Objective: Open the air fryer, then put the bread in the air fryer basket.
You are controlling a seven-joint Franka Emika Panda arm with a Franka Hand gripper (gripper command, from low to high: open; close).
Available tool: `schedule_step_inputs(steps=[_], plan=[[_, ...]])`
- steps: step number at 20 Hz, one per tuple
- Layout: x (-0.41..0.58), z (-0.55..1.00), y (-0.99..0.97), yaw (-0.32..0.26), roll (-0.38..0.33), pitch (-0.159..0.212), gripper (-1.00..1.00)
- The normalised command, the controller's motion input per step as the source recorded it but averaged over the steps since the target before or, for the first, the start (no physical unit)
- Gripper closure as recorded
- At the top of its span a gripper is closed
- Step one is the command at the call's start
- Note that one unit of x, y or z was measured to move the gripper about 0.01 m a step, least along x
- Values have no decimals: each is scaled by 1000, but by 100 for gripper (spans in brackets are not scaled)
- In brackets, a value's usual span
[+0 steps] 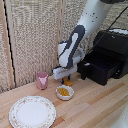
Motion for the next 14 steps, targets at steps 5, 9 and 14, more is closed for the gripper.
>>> schedule_step_inputs(steps=[5, 9, 14], plan=[[119, 588, 285, -159, -2, -79, 100], [130, 987, 349, -219, -32, -47, 100], [70, 1000, 241, -238, -19, -20, 100]])
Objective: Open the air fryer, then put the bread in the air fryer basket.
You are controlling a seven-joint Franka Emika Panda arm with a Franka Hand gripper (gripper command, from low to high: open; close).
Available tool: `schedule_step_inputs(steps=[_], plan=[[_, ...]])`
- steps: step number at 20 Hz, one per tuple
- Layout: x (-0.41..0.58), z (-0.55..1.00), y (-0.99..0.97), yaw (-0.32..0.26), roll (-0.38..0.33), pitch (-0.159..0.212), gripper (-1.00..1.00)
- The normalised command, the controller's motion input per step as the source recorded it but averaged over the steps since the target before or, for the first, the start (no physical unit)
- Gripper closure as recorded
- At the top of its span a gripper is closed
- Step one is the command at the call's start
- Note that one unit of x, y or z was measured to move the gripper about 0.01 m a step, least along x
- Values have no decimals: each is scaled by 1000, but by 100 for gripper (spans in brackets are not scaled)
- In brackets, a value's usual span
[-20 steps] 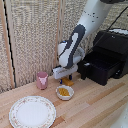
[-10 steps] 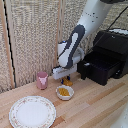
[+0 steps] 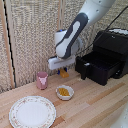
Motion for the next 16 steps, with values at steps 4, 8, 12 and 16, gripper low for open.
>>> schedule_step_inputs(steps=[4, 8, 12, 16], plan=[[23, 931, 11, -295, -2, 13, 100], [202, 779, -67, -327, -35, 72, 100], [178, 557, 0, -350, -63, 6, 100], [258, 444, -110, -304, -49, -7, 100]])
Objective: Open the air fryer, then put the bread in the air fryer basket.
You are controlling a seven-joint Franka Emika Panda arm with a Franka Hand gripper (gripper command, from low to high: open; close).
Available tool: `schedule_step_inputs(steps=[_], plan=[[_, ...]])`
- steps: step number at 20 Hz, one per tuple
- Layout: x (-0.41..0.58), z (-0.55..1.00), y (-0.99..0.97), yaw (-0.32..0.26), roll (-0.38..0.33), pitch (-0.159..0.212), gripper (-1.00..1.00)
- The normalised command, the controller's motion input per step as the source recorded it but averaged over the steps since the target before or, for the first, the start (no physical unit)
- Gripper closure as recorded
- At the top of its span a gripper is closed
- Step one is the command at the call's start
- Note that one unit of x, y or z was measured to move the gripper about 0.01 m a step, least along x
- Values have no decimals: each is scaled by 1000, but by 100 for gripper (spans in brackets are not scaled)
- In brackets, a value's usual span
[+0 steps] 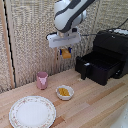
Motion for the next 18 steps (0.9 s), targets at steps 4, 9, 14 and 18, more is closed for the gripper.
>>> schedule_step_inputs(steps=[4, 9, 14, 18], plan=[[331, 370, -396, -229, -8, -37, 100], [197, 318, -743, -142, 7, -17, 100], [22, 330, -814, -132, 11, 1, 100], [0, 247, -762, -155, 10, 2, 100]])
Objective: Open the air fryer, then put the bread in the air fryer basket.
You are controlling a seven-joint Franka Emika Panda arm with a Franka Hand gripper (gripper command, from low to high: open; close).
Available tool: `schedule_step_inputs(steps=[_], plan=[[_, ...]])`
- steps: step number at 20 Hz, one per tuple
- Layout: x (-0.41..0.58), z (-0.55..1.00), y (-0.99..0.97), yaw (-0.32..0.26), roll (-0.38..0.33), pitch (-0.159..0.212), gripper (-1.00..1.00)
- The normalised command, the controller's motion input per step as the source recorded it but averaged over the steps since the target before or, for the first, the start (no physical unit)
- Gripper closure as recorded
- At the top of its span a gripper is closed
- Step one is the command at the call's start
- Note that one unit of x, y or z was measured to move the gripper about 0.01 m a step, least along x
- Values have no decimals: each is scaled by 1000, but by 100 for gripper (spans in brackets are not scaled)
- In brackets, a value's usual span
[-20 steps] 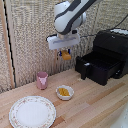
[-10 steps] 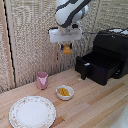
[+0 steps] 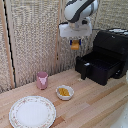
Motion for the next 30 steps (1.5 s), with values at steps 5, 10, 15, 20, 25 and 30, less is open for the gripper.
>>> schedule_step_inputs(steps=[5, 10, 15, 20, 25, 30], plan=[[0, 39, -694, -186, 6, -2, 100], [0, -39, -618, -219, 5, -4, 100], [0, -101, -621, -204, 21, 20, 100], [50, -302, -690, -137, 72, 26, 100], [106, -411, -471, -139, 117, 22, 100], [19, -414, -232, -152, 98, -20, 100]])
